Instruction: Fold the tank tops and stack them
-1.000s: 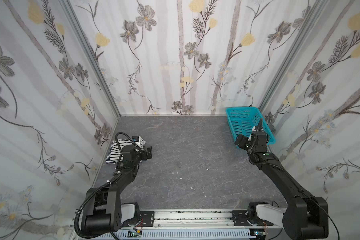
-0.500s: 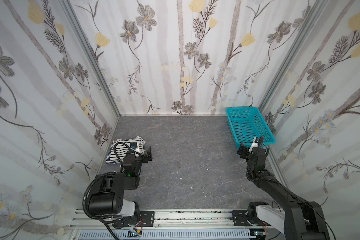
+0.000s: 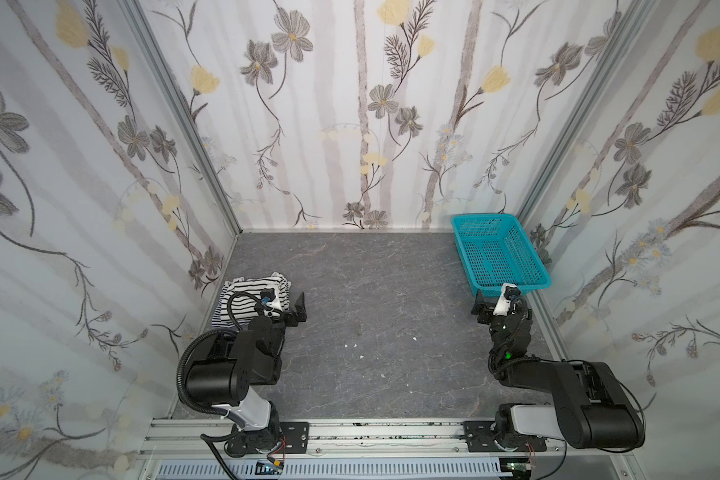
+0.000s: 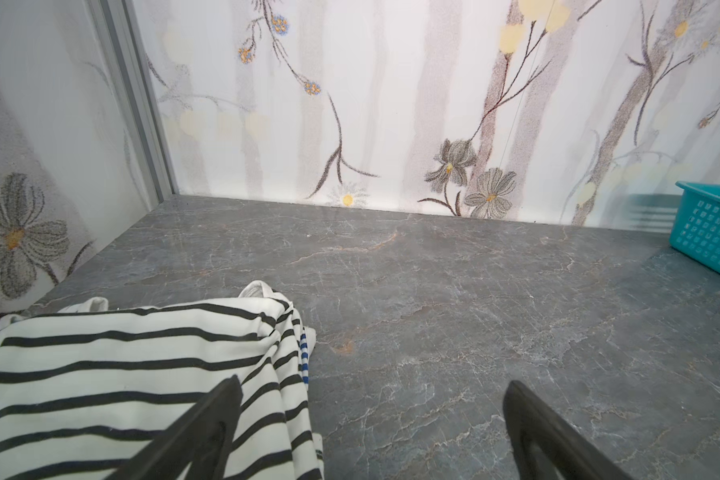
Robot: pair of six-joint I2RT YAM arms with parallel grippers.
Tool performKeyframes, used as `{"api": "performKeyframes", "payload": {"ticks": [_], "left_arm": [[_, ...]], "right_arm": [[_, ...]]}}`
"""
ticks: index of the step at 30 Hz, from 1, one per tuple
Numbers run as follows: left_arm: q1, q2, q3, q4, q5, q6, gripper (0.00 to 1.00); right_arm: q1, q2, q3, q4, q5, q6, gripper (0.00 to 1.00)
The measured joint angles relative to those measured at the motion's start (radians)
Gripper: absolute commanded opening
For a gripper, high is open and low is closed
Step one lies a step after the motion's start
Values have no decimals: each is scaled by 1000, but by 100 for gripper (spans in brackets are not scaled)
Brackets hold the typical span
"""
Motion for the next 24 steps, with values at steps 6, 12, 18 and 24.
{"api": "performKeyframes", "payload": {"ticks": [6,12,18,24], "left_arm": [[3,0,14,-14,2,0,100],[3,0,17,-21,8,0,100],[2,0,20,-25,32,8,100],[0,0,32,-39,40,18,100]], "right_arm": [[-1,11,18,69,10,1,100],[0,12,18,74,11,1,100],[0,12,18,74,11,1,100],[0,12,18,74,11,1,100]]}}
